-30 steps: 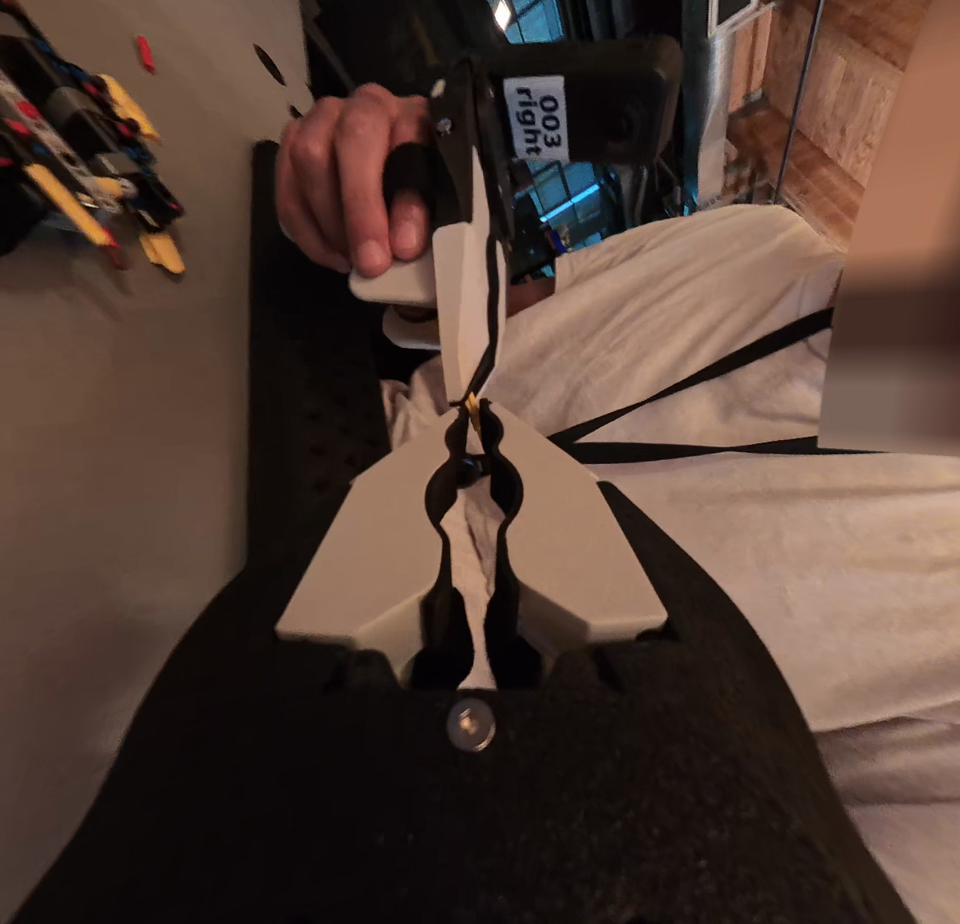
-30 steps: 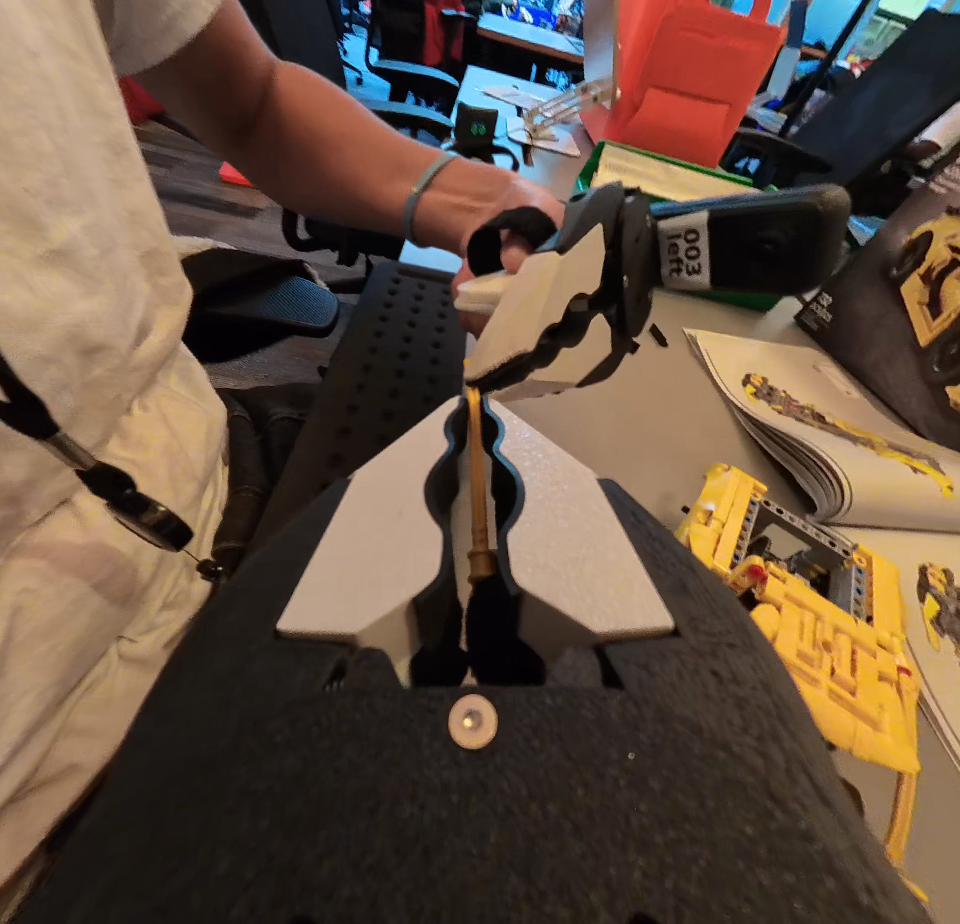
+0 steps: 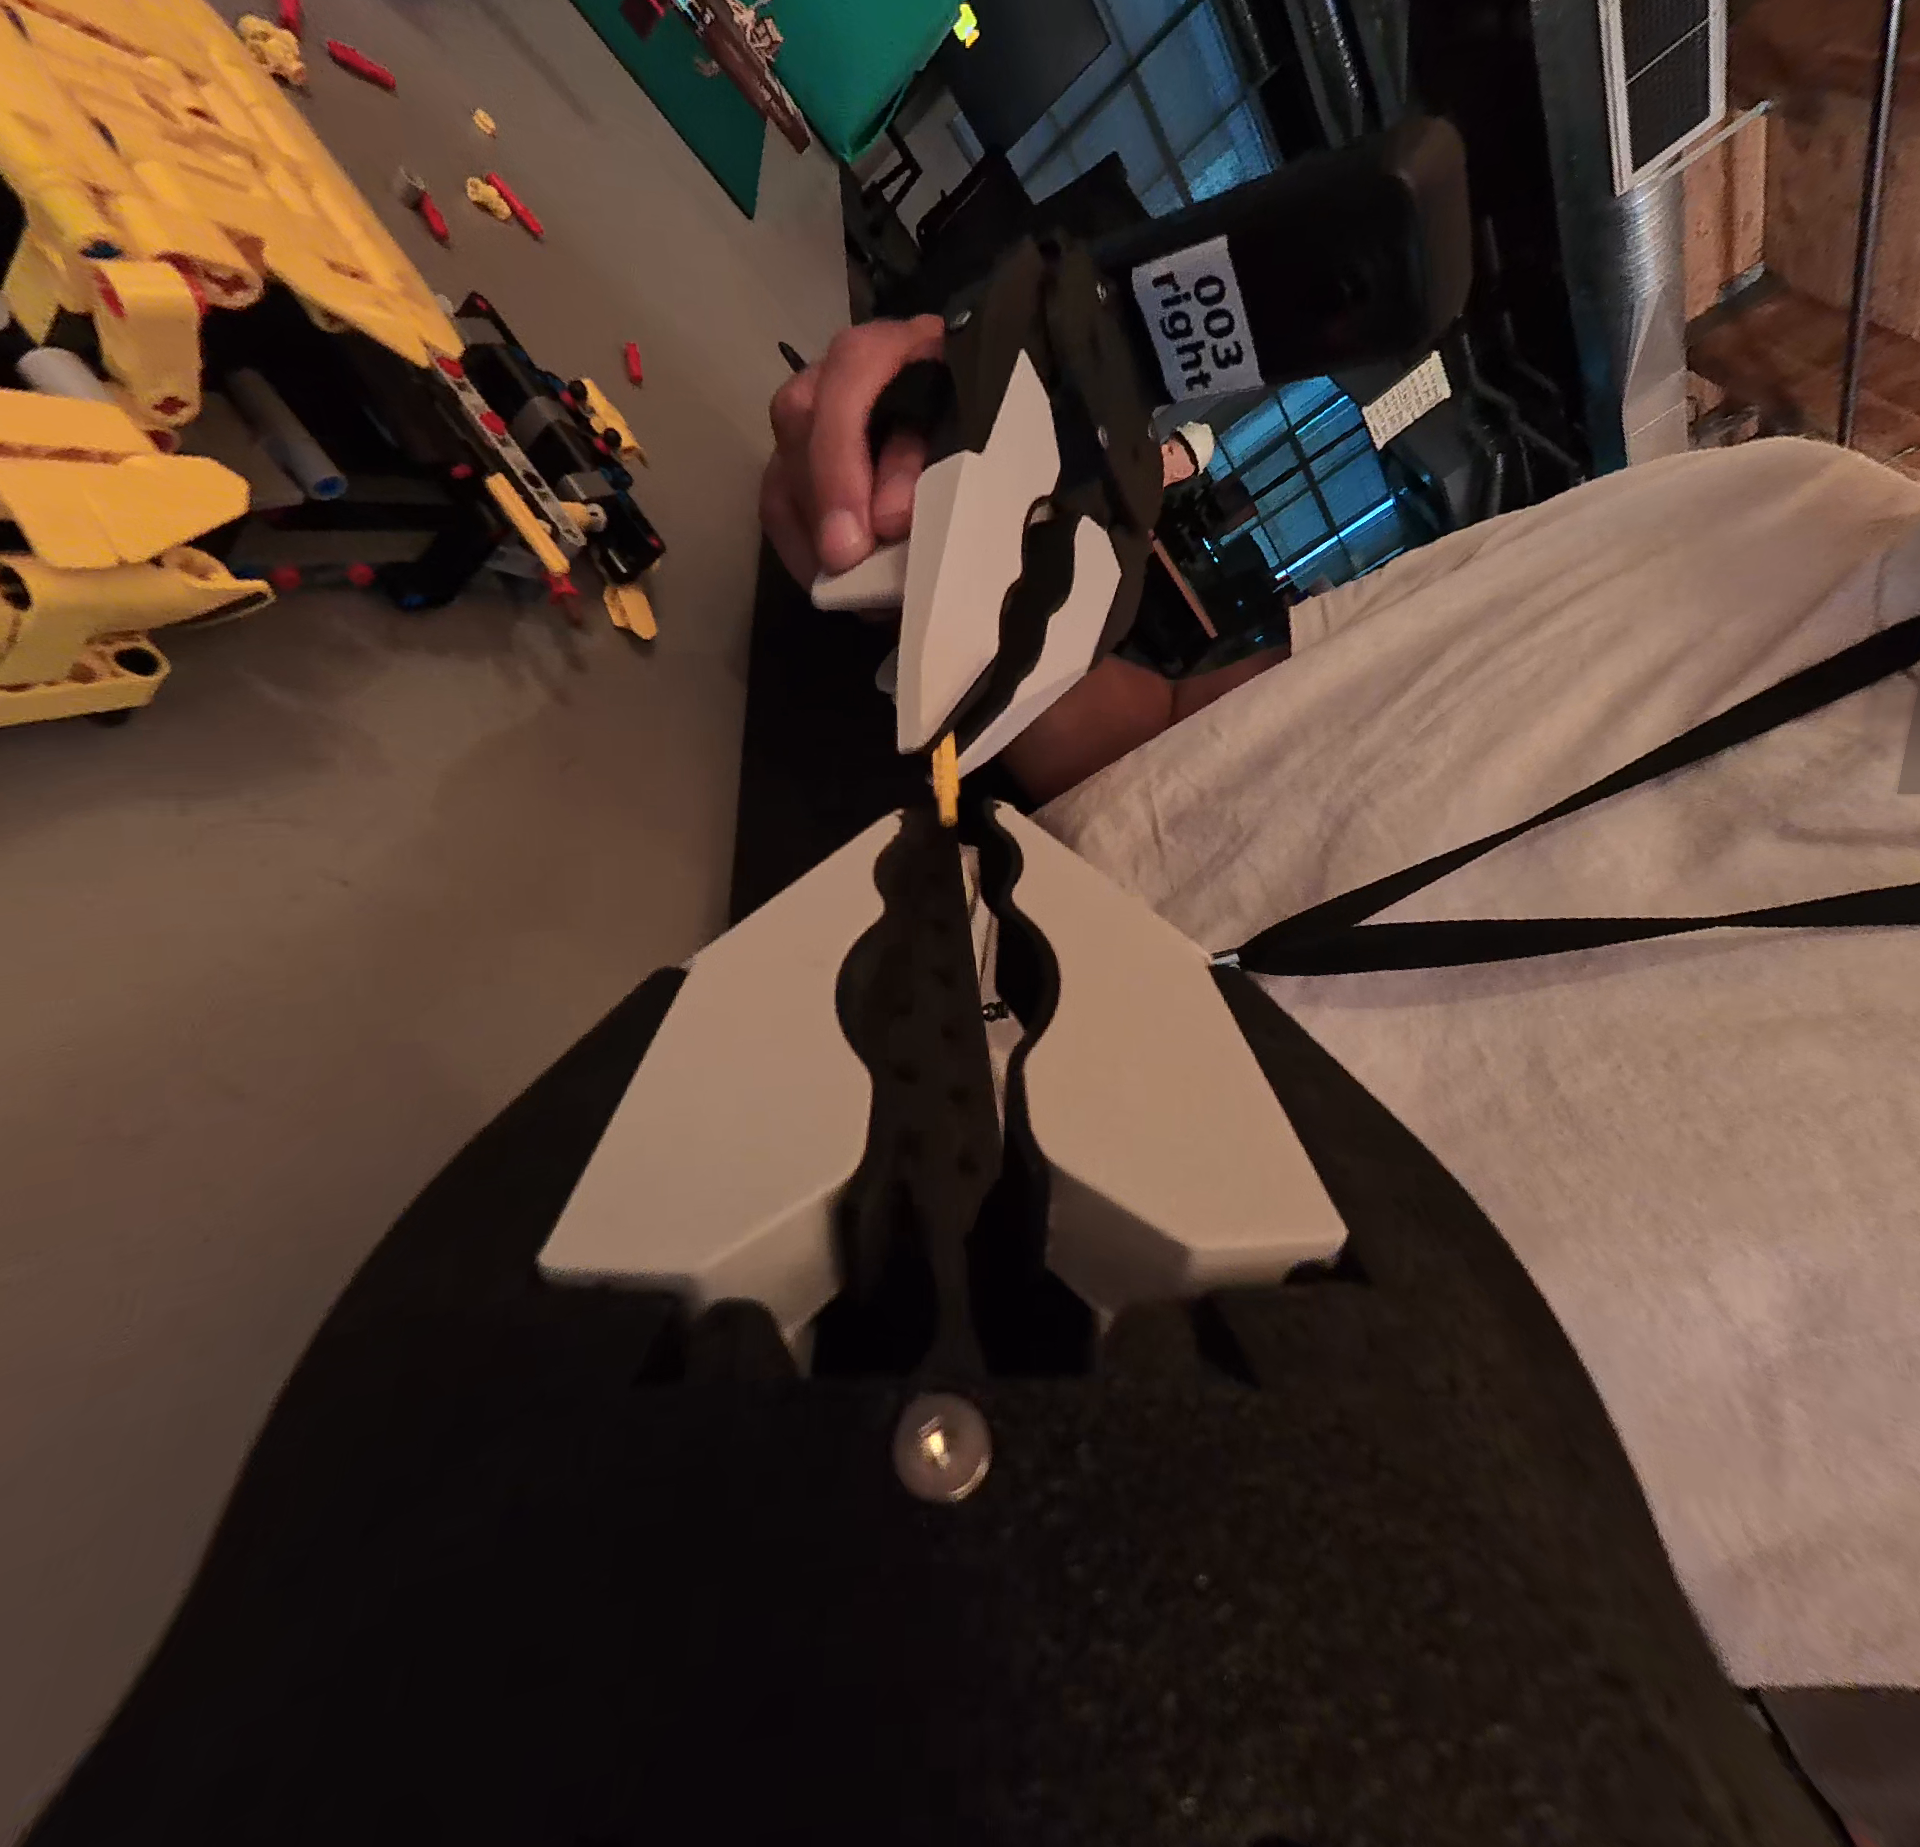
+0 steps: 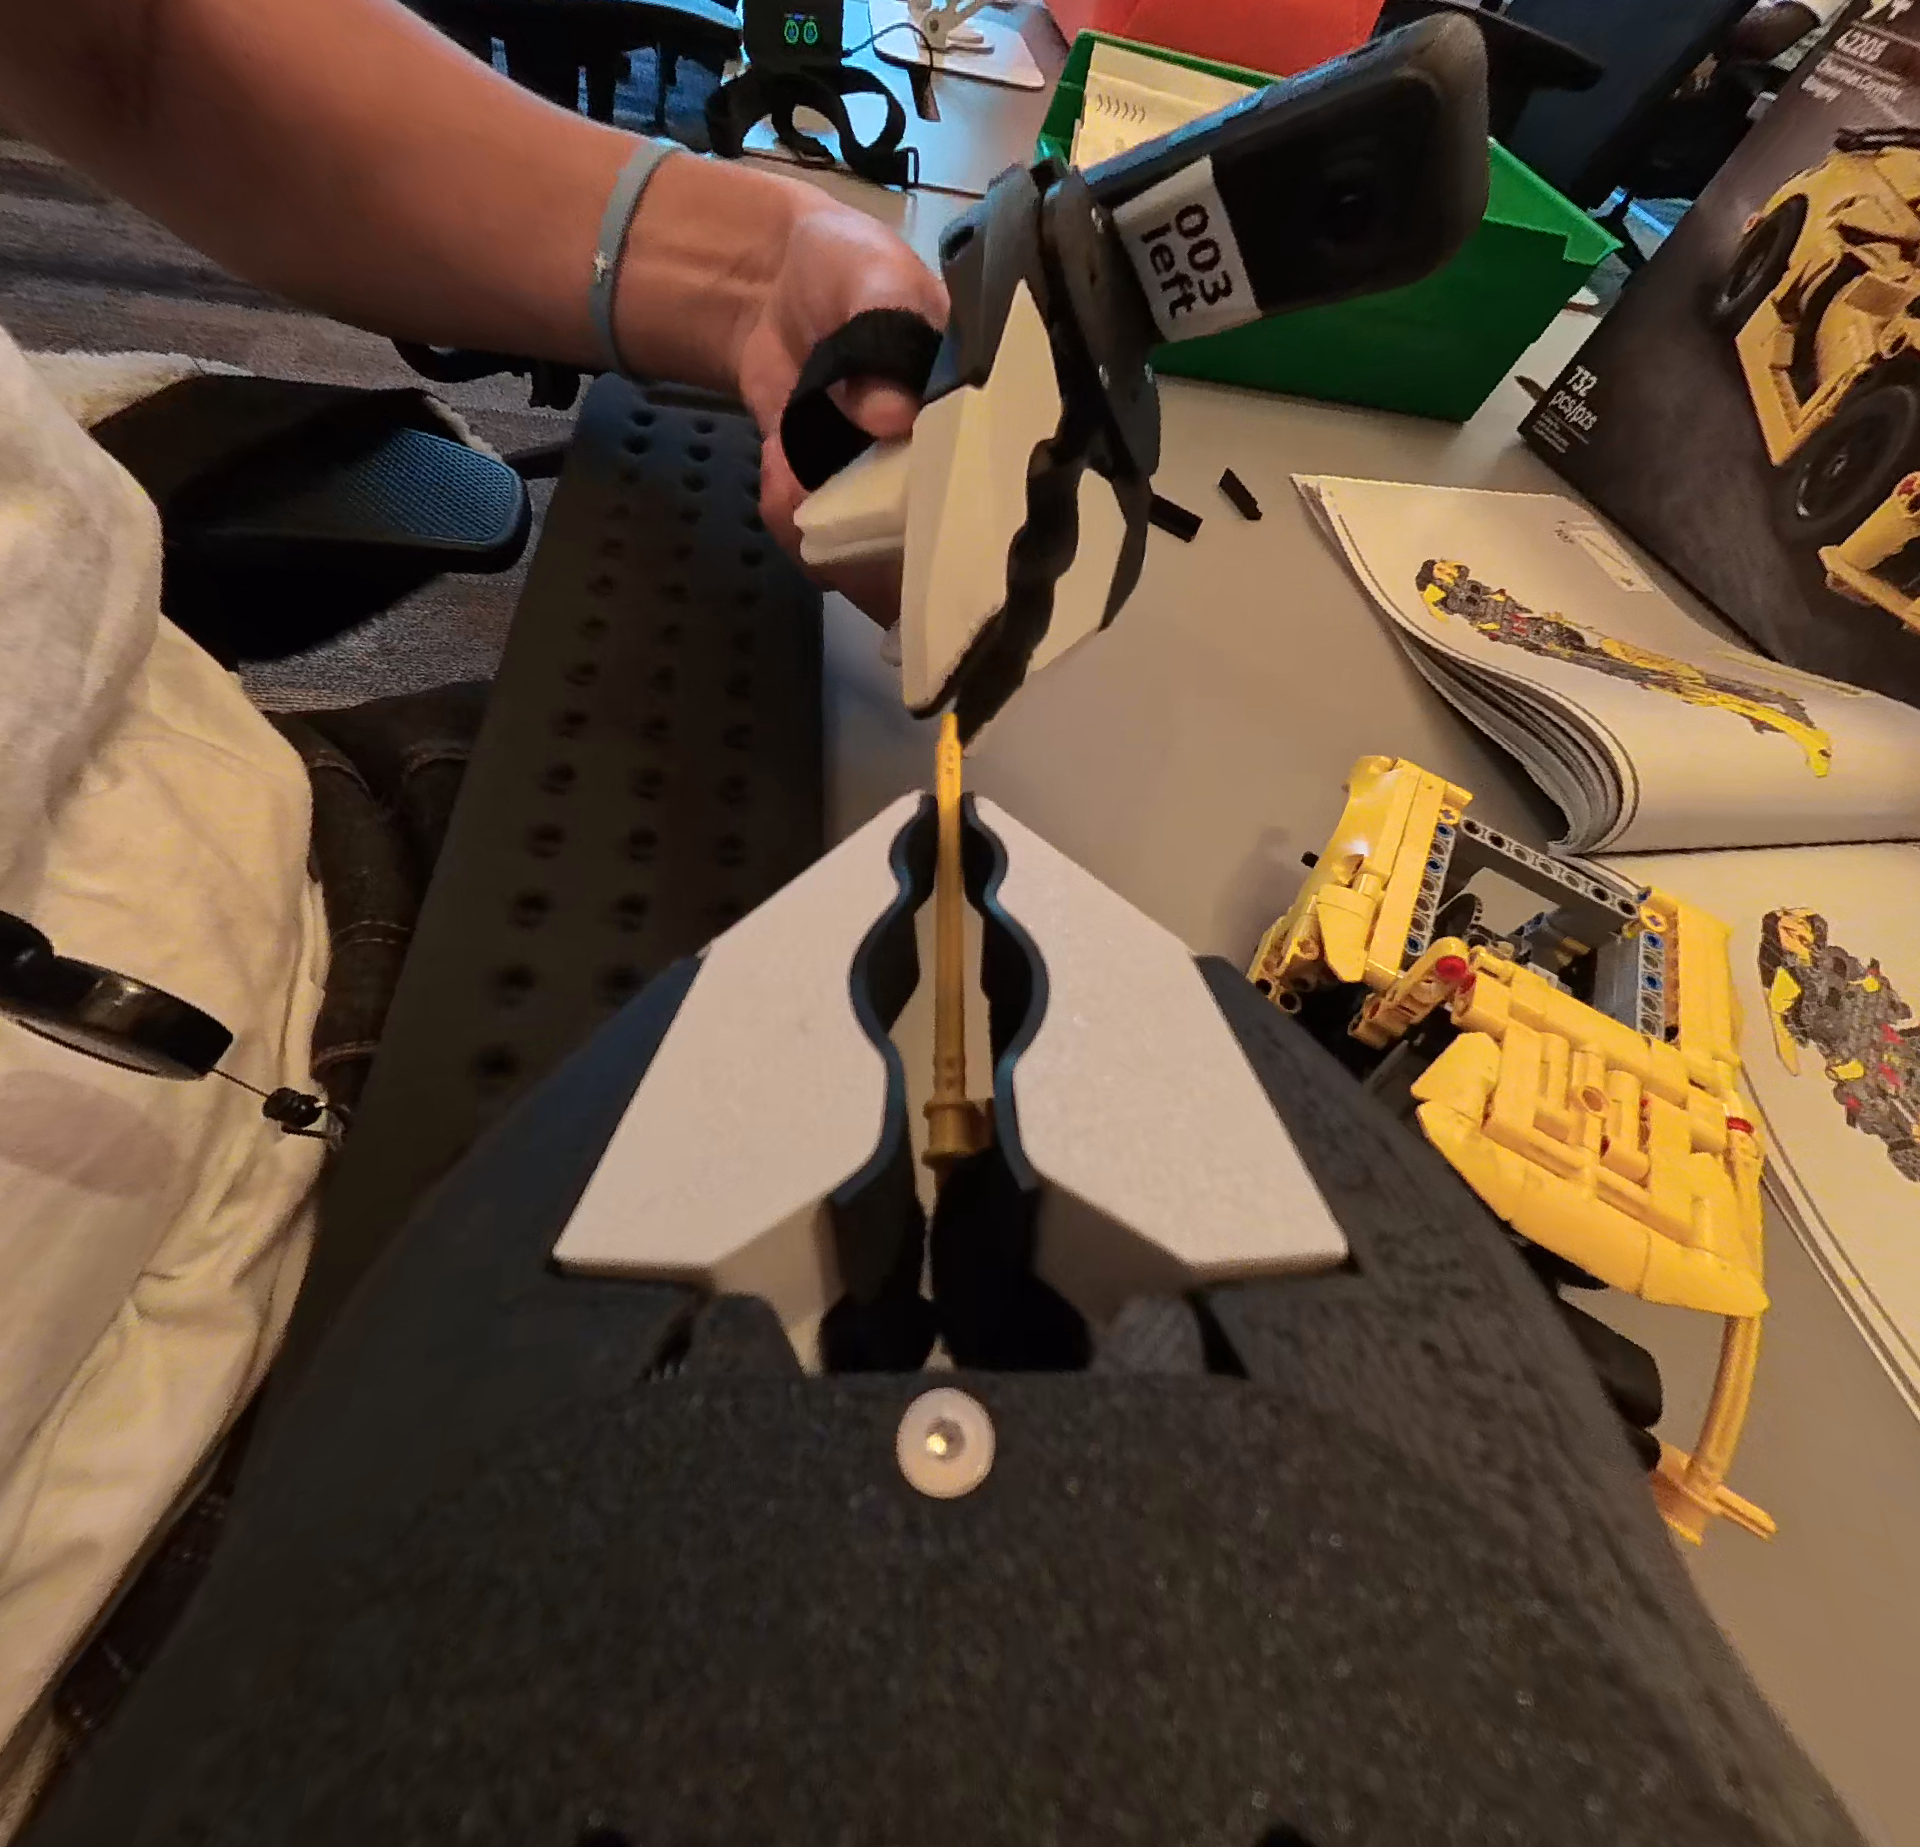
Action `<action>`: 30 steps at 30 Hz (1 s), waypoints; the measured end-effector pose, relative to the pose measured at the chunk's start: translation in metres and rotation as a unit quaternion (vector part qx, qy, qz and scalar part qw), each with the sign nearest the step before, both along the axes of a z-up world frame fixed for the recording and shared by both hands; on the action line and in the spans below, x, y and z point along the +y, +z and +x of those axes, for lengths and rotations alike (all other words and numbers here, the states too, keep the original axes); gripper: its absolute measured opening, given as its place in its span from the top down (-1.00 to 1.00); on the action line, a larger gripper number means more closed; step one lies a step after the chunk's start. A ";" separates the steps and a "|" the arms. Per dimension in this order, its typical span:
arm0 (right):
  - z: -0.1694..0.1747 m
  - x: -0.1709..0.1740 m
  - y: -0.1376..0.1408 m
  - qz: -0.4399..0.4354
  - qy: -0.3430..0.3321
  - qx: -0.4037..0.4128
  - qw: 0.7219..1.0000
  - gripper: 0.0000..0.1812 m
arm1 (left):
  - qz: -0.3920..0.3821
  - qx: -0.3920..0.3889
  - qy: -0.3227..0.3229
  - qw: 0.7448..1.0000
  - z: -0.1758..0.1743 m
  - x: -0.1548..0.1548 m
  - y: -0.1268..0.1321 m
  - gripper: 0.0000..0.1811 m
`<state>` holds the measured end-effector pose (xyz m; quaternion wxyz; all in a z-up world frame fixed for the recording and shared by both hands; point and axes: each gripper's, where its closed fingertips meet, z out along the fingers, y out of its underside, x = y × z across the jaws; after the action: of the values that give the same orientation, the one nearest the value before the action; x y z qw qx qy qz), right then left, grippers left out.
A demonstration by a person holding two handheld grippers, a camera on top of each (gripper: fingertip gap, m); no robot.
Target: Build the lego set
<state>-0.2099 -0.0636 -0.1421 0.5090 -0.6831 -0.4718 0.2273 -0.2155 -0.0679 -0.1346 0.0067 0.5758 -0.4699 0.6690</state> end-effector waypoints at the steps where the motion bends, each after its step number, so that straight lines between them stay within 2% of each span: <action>1: 0.000 0.000 0.000 -0.001 -0.001 0.000 1.000 0.97 | -0.001 -0.001 -0.002 1.000 0.000 -0.001 0.000 0.91; 2: 0.000 0.000 -0.001 -0.003 0.000 -0.002 1.000 0.97 | -0.001 0.000 -0.004 1.000 0.001 -0.002 0.000 0.97; 6: 0.002 0.001 0.003 0.007 -0.002 0.011 1.000 0.97 | -0.002 -0.008 0.004 1.000 0.004 -0.001 0.003 0.98; 10: -0.001 -0.003 0.022 0.050 0.011 0.060 0.997 0.96 | -0.074 -0.045 -0.016 0.996 0.005 -0.006 0.023 0.98; 12: -0.002 -0.003 0.025 0.060 0.013 0.062 0.996 0.95 | -0.085 -0.059 -0.024 0.994 0.006 -0.007 0.028 0.98; 16: 0.000 -0.004 0.033 0.075 0.014 0.081 0.994 0.95 | -0.087 -0.065 -0.034 0.994 0.007 -0.009 0.029 0.98; 21: 0.002 -0.003 0.030 0.077 0.014 0.074 0.994 0.89 | -0.082 -0.057 -0.040 0.994 0.009 -0.009 0.026 0.98; 23: 0.013 0.002 0.027 0.107 -0.006 0.034 0.994 0.80 | -0.073 -0.049 -0.035 0.995 0.010 -0.005 0.022 0.98; 26: 0.041 0.002 0.046 0.143 -0.043 0.042 0.988 0.77 | -0.069 -0.052 -0.019 0.996 0.007 0.004 0.022 0.98; 28: 0.060 0.001 0.049 0.133 -0.070 0.046 0.987 0.75 | -0.071 -0.062 -0.002 0.996 0.007 0.013 0.025 0.99; 30: 0.077 0.005 0.041 0.098 -0.108 0.056 0.988 0.64 | -0.093 -0.112 0.004 0.989 0.004 0.019 0.043 0.98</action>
<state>-0.1331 -0.0588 -0.1012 0.6208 -0.6632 -0.3858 0.1611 -0.2115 -0.0489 -0.0917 0.0052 0.4964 -0.4009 0.7700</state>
